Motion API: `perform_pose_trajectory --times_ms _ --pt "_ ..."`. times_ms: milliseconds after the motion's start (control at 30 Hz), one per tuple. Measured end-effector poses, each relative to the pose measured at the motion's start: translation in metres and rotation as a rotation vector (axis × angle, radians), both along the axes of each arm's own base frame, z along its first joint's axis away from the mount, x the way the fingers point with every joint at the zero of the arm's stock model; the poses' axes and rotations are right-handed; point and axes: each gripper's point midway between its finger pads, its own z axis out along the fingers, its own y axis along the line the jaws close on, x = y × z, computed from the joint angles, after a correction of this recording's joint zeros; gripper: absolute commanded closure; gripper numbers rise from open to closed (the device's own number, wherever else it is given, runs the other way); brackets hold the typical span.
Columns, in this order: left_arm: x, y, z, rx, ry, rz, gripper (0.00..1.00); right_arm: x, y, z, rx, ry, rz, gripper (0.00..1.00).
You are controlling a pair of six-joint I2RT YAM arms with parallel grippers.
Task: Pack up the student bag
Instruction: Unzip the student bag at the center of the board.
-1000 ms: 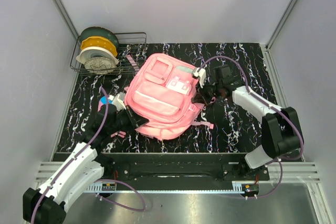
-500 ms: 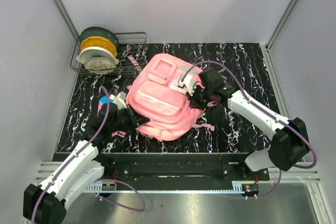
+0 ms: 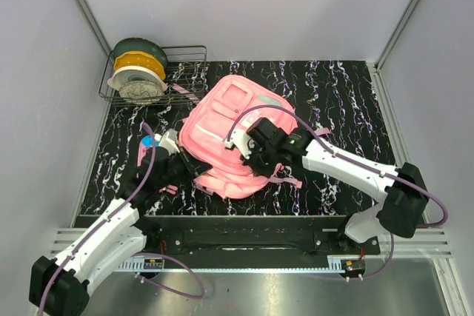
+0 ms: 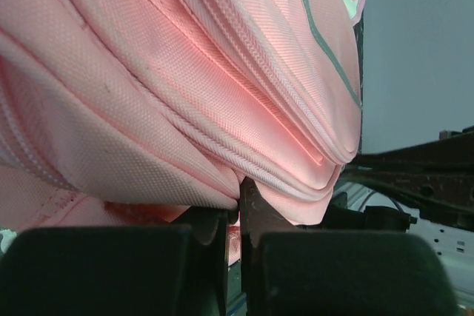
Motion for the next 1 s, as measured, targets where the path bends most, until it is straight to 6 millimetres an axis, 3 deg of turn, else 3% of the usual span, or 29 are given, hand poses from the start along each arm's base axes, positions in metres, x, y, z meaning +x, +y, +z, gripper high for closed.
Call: perform_pose_trajectory --times_ms 300,567,700,1000 --pt "-0.004 -0.015 -0.007 0.019 -0.043 0.022 1.00 -0.029 0.040 0.001 0.026 0.125 -0.130 1.00" --pt "-0.005 -0.021 0.001 0.007 -0.101 0.046 1.00 -0.026 0.050 0.007 0.087 0.183 -0.320 1.00" --pt "-0.016 -0.035 -0.002 0.001 -0.133 0.021 1.00 -0.019 0.073 0.016 0.140 0.193 -0.359 1.00" --pt "-0.018 -0.033 -0.004 -0.012 -0.207 0.088 1.00 -0.019 0.075 0.015 0.133 0.214 -0.426 1.00"
